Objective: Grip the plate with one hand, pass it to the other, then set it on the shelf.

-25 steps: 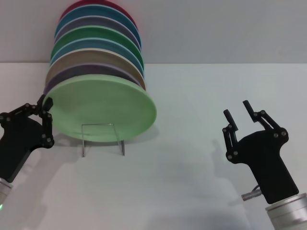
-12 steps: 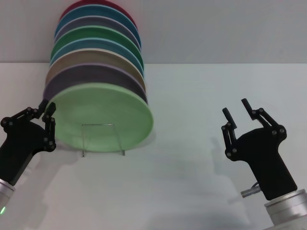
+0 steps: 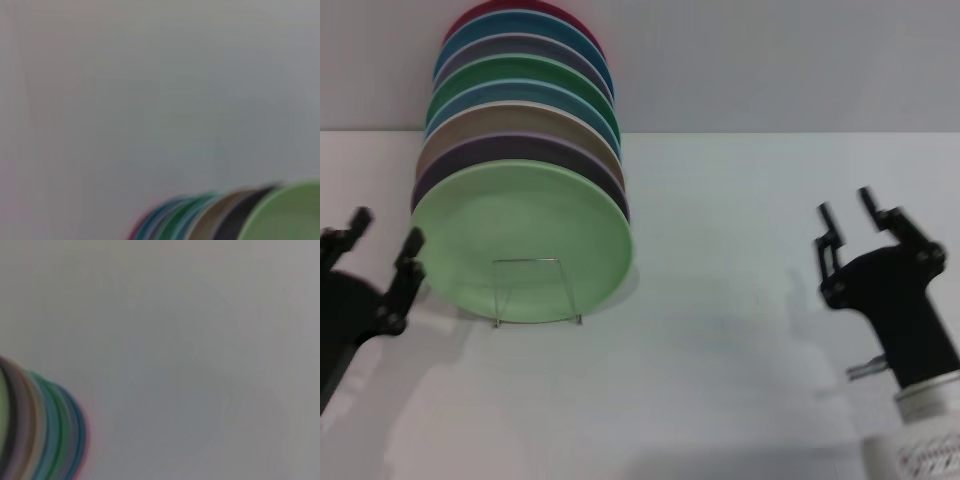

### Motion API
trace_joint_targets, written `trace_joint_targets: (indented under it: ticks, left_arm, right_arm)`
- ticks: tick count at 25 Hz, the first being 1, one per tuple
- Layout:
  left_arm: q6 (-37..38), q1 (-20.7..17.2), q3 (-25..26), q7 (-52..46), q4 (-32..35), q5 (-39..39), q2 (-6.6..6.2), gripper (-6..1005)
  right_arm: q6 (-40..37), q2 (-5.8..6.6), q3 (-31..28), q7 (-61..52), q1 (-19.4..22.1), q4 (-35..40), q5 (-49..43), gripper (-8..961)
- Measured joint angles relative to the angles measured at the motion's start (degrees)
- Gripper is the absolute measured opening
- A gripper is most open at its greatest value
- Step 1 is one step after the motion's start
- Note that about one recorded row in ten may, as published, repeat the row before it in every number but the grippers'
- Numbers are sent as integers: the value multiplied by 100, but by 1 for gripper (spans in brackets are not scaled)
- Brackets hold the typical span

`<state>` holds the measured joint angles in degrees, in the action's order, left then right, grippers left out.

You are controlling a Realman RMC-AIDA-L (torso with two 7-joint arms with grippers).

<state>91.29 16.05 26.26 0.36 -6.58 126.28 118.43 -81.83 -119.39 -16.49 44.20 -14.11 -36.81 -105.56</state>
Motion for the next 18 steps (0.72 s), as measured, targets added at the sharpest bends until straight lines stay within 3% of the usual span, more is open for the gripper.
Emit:
trace_joint_targets:
  ticks: [5, 10, 15, 18]
  left_arm:
    - [809, -415, 31, -425, -144, -9, 0, 482]
    - [795, -389, 197, -1242, -183, -16, -4, 709]
    - [415, -292, 779, -1747, -223, -17, 5, 866]
    - [266, -284, 1109, -2028, -226, -16, 11, 864]
  right_arm:
    - [241, -6, -558, -779, -101, 295, 0, 333]
    - [364, -1, -662, -1720, -380, 736, -13, 361]
    - [380, 107, -666, -2917, -597, 1111, -69, 408]
    - [306, 136, -616, -3426, -668, 1356, -114, 437]
